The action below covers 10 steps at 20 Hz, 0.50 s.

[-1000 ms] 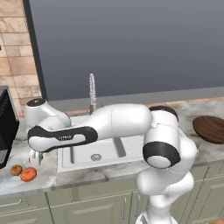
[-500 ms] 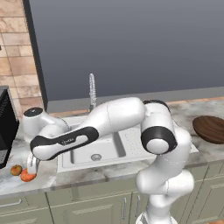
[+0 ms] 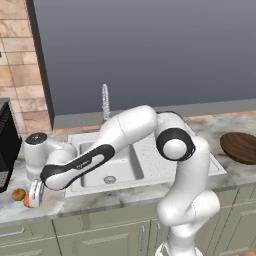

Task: There is a mixed pile of frozen fruits and vegetables on the counter. Locate all the frozen vegetables and place the items in a bowl on the counter. Take all the frozen fruits and defrost them in a running sink.

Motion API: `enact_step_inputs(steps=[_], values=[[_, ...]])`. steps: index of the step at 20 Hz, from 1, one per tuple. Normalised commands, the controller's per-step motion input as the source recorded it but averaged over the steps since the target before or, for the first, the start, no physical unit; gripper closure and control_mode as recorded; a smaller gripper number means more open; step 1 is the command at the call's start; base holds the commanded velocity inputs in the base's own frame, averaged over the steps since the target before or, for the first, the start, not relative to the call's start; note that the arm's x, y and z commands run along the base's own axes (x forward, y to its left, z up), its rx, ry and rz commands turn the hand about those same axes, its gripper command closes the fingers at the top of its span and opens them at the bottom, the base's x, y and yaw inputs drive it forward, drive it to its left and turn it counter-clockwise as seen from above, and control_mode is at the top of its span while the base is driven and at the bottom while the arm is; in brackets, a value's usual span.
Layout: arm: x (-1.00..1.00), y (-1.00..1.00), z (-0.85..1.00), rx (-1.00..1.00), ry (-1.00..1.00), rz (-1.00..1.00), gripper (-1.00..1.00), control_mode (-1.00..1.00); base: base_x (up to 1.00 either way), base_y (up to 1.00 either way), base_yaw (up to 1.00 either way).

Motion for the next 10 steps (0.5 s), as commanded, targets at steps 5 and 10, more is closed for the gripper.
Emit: enact_step_inputs(steps=[5, 10], values=[[0.04, 0.17, -0.07, 0.0, 0.0, 0.0, -1.0, -1.0, 0.0, 0.0, 0.0], [0.1, 0.08, -0.1, 0.0, 0.01, 0.0, -1.0, -1.0, 0.0, 0.0, 0.0]])
